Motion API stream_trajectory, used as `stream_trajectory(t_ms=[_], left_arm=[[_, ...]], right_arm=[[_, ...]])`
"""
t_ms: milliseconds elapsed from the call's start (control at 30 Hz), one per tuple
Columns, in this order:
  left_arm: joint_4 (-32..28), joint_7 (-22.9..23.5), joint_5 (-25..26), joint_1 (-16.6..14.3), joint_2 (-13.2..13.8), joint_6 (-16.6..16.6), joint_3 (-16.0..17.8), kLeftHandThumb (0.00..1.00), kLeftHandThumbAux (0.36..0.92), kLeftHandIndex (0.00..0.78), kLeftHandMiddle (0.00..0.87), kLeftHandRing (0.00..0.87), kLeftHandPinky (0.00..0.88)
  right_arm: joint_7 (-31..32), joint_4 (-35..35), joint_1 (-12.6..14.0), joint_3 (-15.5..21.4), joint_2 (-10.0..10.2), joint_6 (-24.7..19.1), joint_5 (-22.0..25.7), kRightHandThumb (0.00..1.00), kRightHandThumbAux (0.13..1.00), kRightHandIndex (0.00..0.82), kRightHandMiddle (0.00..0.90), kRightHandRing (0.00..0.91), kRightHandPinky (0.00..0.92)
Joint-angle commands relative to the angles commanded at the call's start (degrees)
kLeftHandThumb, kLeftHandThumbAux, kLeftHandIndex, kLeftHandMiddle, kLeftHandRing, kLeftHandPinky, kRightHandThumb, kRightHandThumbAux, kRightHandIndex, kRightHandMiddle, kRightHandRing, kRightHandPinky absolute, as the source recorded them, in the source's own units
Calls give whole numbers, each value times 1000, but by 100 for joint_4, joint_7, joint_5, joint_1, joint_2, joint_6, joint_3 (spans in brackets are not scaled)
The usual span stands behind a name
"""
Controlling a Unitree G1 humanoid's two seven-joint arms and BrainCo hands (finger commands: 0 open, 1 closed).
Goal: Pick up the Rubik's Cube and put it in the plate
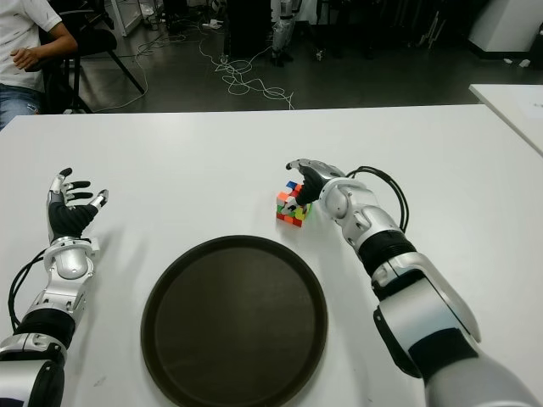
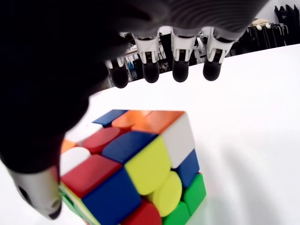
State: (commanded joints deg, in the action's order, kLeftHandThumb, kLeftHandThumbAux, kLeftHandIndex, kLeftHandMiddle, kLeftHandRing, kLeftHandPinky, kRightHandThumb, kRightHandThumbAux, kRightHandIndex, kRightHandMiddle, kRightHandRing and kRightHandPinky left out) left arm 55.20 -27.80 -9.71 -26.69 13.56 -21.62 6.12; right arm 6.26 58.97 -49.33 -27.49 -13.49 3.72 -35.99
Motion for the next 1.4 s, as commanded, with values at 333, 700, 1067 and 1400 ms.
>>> stream_trajectory(t_ms=[333,700,1067,1400], left_arm=[[47,0,18,-15,8,-32,12,326,808,137,386,463,536],[41,61,27,-17,18,13,4,303,797,132,496,593,629],[14,69,50,-11,7,27,24,293,800,136,513,626,617],[0,63,33,7,14,-19,15,350,799,137,589,666,685]], right_arm=[[202,-219,88,13,6,-175,38,0,737,19,59,49,10],[399,-386,181,0,-18,-275,56,0,760,2,47,35,0],[545,-434,250,-56,-30,-312,23,0,817,0,38,14,0],[596,-502,348,-69,-89,-224,34,0,788,0,44,12,0]])
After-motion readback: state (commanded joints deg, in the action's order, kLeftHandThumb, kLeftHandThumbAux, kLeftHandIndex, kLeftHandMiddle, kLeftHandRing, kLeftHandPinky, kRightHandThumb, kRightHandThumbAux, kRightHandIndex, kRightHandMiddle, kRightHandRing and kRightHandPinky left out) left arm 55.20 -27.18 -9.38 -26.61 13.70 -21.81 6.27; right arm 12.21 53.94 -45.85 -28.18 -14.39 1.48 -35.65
